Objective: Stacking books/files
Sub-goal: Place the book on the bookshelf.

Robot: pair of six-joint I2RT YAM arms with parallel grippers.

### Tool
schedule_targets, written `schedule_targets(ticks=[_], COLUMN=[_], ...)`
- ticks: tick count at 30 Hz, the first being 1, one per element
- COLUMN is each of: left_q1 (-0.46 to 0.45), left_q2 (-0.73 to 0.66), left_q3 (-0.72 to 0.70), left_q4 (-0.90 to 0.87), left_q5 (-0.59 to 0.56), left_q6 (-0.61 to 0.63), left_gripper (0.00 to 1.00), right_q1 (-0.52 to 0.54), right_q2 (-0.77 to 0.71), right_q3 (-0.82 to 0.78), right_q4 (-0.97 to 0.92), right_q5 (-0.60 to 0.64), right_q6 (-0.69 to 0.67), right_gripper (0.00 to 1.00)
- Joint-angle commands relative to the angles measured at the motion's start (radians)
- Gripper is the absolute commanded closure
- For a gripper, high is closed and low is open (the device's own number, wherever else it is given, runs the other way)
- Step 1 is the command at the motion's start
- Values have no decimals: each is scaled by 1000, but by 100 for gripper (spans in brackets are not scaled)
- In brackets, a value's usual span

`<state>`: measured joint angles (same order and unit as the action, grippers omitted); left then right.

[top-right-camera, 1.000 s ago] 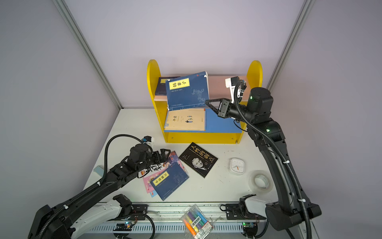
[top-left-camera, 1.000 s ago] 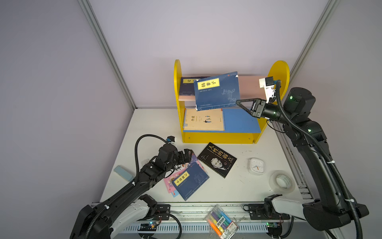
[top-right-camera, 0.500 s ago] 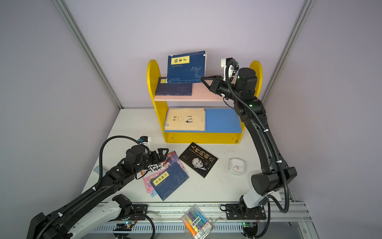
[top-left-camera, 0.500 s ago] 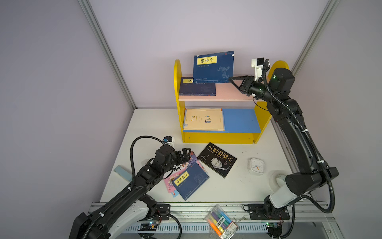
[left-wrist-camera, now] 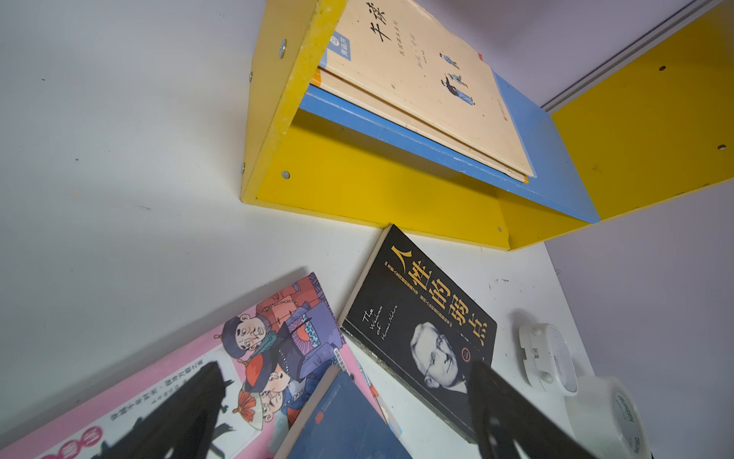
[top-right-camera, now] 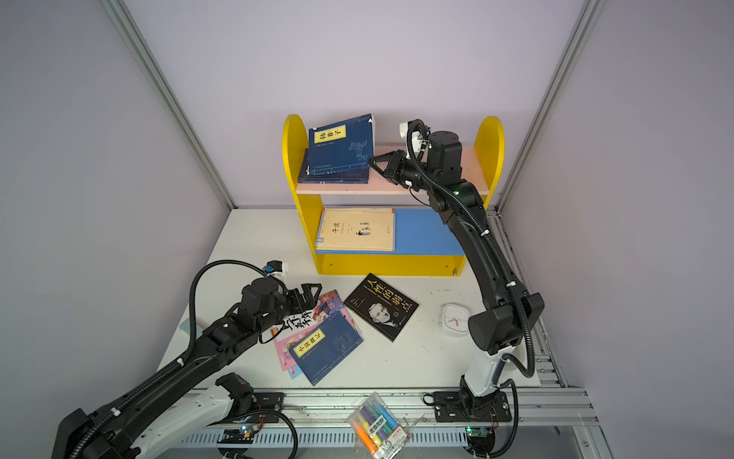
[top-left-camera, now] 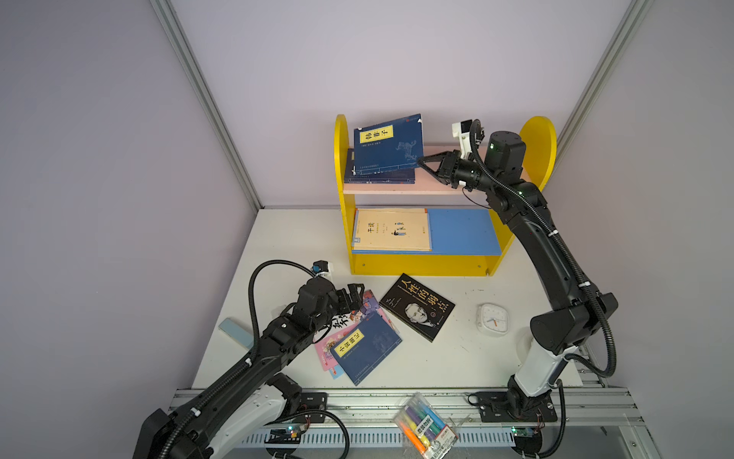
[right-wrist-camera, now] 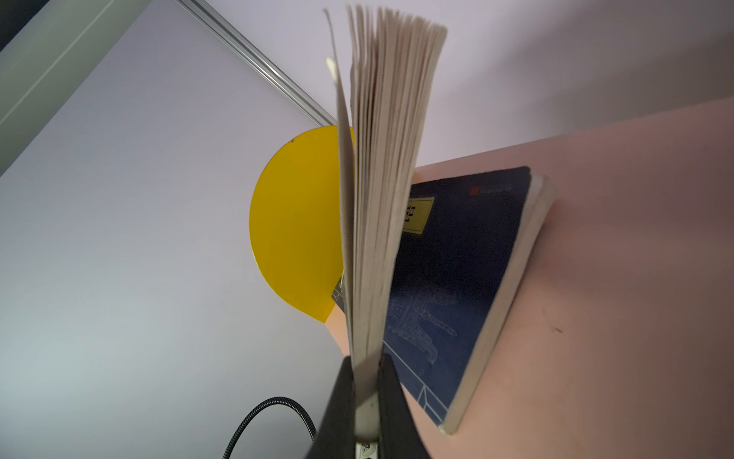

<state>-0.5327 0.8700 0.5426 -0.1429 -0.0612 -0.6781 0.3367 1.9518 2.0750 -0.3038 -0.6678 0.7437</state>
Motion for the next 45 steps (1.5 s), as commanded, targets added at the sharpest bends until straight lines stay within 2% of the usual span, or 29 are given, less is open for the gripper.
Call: schedule_targets(ticks=[1,18,27,45], left_q1=[5,8,8,8], left_q2=[2,-11,-15,-21], left_q3=[3,-16,-23,-34], left_q4=[-4,1,5,6], left_q5=[-6,0,1,0], left_q6=[14,-6,-11,-9], left_gripper=[2,2,2,2], right_q1=[2,2,4,14], right_q2=[2,-38,-34,-28], right_q3=[-16,-127,-131,-122], right_q4=[49,177,164,120], right_q5=[-4,-59,-45,-15], right_q6=[7,86,82,54], right_gripper=[97,97,95,61])
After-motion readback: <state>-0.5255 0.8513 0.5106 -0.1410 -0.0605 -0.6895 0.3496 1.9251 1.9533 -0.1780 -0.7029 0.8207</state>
